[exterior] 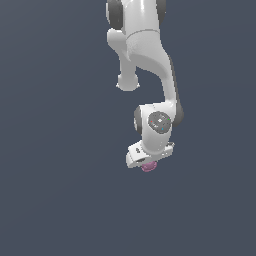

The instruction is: Pick up the object and move it to a goal position.

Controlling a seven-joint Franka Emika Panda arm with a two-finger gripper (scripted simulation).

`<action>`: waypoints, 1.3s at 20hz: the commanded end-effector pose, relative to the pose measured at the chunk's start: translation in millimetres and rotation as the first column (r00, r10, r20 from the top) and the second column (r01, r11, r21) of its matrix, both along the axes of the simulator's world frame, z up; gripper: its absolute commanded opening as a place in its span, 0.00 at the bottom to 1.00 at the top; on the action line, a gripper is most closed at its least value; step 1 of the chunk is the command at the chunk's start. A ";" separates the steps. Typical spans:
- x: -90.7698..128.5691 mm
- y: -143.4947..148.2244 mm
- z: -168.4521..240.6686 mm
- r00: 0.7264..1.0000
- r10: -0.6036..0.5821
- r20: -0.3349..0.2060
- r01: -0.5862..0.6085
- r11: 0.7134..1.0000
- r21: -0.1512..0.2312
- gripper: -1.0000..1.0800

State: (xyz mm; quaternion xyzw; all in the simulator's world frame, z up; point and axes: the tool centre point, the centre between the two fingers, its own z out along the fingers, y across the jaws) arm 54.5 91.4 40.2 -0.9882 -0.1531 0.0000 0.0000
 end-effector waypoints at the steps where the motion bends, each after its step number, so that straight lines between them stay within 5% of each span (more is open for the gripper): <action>1: 0.1 0.0 -0.1 1.000 0.000 0.000 0.000 1.000 0.000 0.00; 12: 6.7 5.1 12.2 1.000 0.000 0.000 0.000 1.000 0.000 0.00; 26: 46.7 34.0 80.5 1.000 0.000 0.000 0.000 1.000 0.000 0.00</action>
